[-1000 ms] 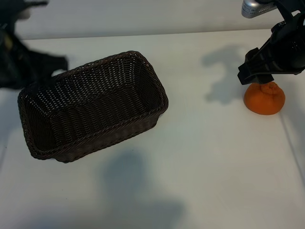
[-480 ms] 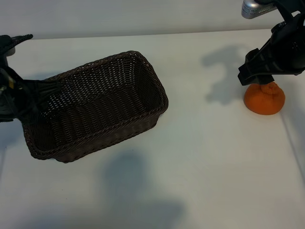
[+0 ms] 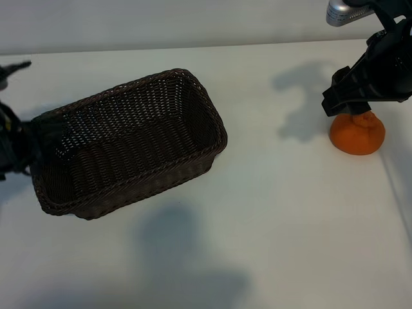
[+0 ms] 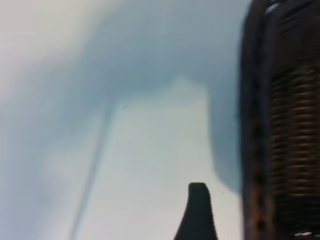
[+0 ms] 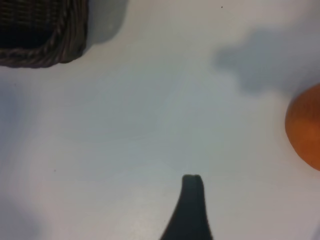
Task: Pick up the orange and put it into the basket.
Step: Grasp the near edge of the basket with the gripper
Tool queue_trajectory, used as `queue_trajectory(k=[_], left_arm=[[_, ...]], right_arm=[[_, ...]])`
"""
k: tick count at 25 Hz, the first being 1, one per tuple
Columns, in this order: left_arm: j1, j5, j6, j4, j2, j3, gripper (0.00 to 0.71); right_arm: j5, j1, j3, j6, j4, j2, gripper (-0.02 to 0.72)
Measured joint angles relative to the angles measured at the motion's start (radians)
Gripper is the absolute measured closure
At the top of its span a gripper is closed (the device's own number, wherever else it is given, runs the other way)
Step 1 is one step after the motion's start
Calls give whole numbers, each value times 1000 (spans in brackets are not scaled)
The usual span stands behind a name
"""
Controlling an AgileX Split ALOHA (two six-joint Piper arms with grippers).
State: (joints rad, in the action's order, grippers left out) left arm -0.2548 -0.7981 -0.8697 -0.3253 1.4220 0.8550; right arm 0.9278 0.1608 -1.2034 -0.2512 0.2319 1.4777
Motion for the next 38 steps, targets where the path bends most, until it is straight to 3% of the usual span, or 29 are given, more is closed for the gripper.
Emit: queue_trajectory(k=[5,16,21,31,38], left_arm=[[47,105,8,34,0,-77,118],[140,223,112,101,64,-79,118],[141,291,181,174,97,-79,118],[141,322,188,179,117,-79,118],[141,337,199,204,212,-79,118]], right_arm=[[2,0,0,0,0,0,109],[8,0,0,0,0,0,109],[13,0,0,0,-1,0,109],[28,0,0,0,-1,0,109],[30,0,0,0,-1,0,109]])
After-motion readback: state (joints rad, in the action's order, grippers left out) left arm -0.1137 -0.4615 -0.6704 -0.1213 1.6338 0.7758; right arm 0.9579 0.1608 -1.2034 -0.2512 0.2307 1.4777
